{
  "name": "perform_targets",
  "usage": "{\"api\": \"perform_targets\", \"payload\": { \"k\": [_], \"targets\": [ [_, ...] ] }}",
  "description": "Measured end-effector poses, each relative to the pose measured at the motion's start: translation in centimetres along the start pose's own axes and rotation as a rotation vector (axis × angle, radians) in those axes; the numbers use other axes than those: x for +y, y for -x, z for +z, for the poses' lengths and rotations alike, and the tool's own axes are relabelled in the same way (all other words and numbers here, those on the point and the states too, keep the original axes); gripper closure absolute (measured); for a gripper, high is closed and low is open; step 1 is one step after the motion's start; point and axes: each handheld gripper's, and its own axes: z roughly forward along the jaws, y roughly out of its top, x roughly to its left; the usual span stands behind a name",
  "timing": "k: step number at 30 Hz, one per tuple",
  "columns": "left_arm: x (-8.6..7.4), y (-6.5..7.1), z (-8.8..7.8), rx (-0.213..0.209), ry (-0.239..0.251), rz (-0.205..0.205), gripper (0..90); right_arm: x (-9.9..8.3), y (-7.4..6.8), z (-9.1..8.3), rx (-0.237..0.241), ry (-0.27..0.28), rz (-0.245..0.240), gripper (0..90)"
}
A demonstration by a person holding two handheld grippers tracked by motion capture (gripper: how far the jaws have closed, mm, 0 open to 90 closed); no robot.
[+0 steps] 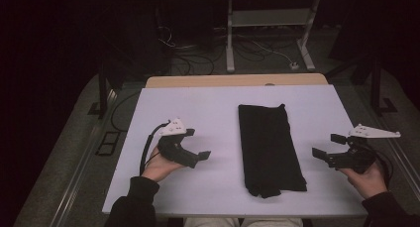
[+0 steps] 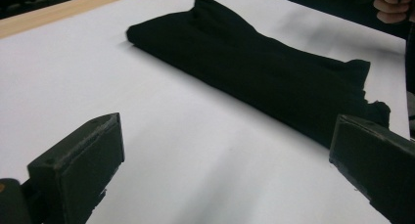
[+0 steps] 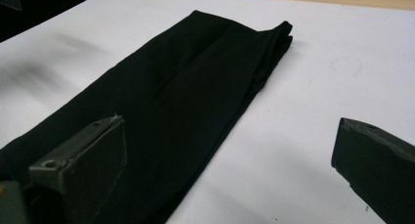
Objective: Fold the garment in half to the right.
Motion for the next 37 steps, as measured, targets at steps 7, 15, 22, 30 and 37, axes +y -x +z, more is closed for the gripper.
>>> {"api": "perform_targets", "payload": {
  "k": [7, 15, 22, 30, 37],
  "targets": [
    [-1.6, -0.9, -1.6, 0.028, 0.027, -0.021, 0.0, -0.1, 0.0, 0.1, -0.002, -0.002, -0.001, 0.0],
    [-3.3, -1.6, -3.7, 0.076, 0.07, -0.043, 0.0, -0.1, 0.0, 0.0, -0.001, -0.002, 0.001, 0.0],
    [-5.2, -2.2, -6.0, 0.129, 0.107, -0.088, 0.0, -0.3, 0.0, -0.1, 0.0, -0.001, -0.006, 0.0],
    [-7.4, -3.2, -8.3, 0.195, 0.159, -0.168, 0.0, -0.5, -0.4, 0.0, -0.007, -0.023, -0.027, 0.0],
    [-8.3, -3.5, -8.6, 0.215, 0.142, -0.192, 0.0, -0.7, -0.4, 0.1, -0.005, -0.024, -0.03, 0.0]
  ]
}}
